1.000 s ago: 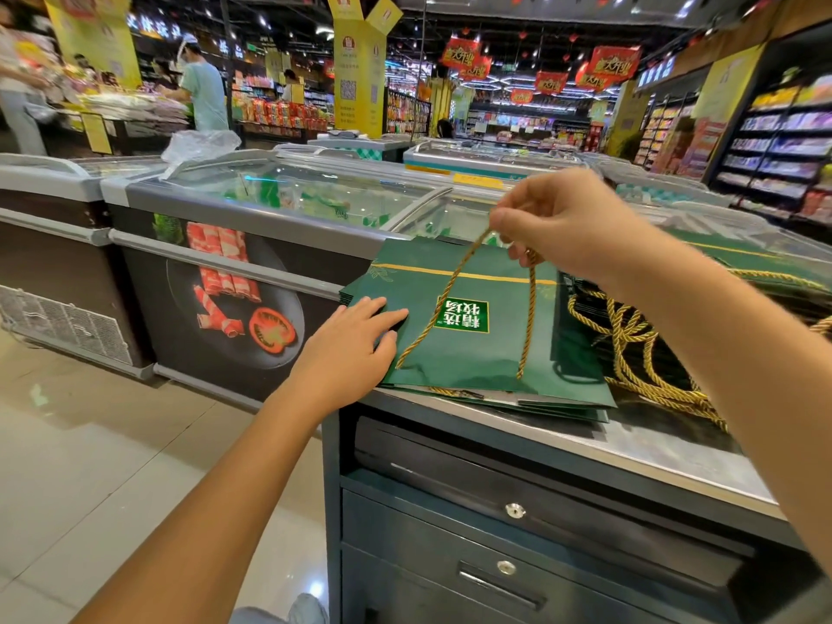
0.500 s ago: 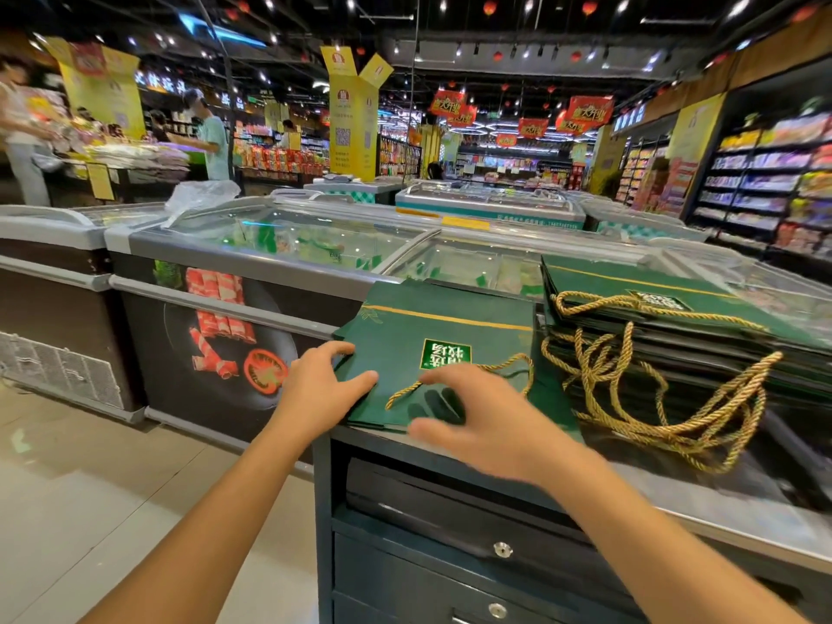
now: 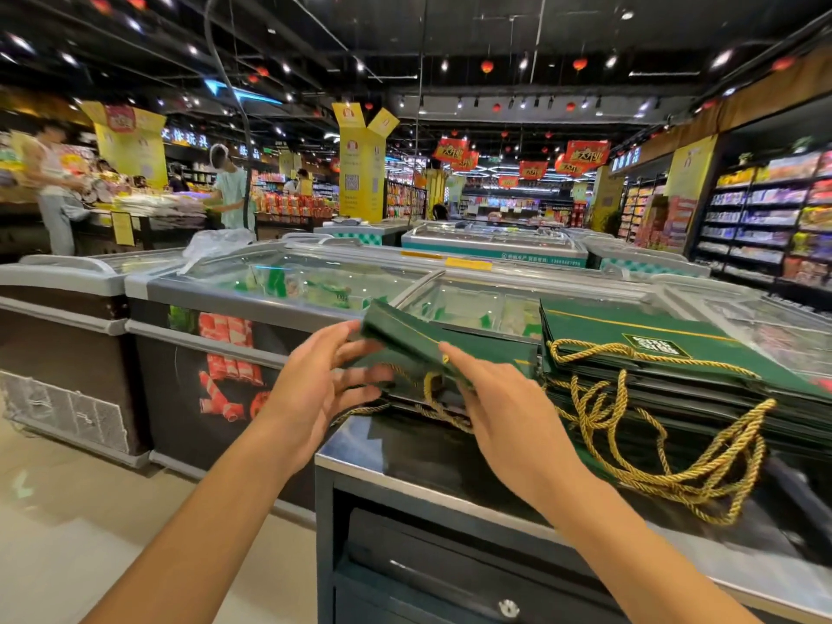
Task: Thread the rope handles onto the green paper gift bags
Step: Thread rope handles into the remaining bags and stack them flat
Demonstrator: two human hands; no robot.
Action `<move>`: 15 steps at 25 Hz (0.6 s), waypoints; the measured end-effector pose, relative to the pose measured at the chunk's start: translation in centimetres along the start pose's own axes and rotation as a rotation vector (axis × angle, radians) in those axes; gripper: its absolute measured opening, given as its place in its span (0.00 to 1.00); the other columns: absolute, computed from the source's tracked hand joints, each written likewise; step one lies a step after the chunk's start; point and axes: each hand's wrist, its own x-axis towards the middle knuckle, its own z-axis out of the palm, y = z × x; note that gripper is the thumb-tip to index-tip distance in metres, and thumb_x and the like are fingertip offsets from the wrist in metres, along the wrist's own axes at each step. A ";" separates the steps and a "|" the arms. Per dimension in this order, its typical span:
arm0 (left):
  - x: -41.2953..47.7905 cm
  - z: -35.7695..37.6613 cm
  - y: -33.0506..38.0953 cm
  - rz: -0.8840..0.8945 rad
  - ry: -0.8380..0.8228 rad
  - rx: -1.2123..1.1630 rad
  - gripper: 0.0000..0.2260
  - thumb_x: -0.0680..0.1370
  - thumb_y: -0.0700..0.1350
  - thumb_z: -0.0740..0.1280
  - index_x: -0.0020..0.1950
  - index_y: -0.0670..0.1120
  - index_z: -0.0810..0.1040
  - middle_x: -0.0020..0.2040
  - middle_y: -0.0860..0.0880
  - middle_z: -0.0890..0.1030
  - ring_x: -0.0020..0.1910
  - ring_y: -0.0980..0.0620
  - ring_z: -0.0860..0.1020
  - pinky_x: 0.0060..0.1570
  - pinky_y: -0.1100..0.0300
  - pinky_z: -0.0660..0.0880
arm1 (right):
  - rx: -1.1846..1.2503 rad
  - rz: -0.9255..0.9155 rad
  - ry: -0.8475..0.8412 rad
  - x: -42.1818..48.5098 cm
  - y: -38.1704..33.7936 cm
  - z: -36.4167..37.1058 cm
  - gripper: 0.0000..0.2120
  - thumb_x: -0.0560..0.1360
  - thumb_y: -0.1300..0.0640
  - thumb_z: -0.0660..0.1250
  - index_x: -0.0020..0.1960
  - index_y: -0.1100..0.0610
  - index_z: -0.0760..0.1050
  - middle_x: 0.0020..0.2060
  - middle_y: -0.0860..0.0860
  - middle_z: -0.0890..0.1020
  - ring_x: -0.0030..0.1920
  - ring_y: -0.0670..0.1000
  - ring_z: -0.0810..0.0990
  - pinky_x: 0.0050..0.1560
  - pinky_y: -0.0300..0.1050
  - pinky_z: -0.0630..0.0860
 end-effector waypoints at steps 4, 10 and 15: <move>-0.6 0.4 -2.0 -0.086 -0.025 0.086 0.11 0.83 0.45 0.63 0.65 0.44 0.76 0.56 0.43 0.85 0.47 0.43 0.85 0.44 0.53 0.82 | 0.319 0.082 0.252 1.0 1.0 -3.1 0.22 0.83 0.63 0.61 0.75 0.48 0.70 0.50 0.45 0.84 0.44 0.46 0.79 0.44 0.42 0.77; -3.6 1.6 -5.2 -0.239 -0.183 0.064 0.22 0.74 0.48 0.76 0.63 0.40 0.75 0.60 0.39 0.83 0.55 0.41 0.84 0.59 0.48 0.79 | 1.126 0.429 0.496 1.6 0.0 -5.2 0.07 0.84 0.57 0.62 0.55 0.53 0.79 0.47 0.51 0.86 0.50 0.54 0.85 0.51 0.54 0.84; -4.5 1.7 -5.7 -0.174 -0.147 -0.076 0.23 0.79 0.41 0.70 0.72 0.45 0.68 0.63 0.43 0.82 0.57 0.41 0.84 0.57 0.42 0.80 | 1.499 0.581 0.503 1.2 -1.6 -3.2 0.06 0.83 0.60 0.63 0.58 0.53 0.78 0.51 0.53 0.87 0.52 0.56 0.86 0.52 0.55 0.83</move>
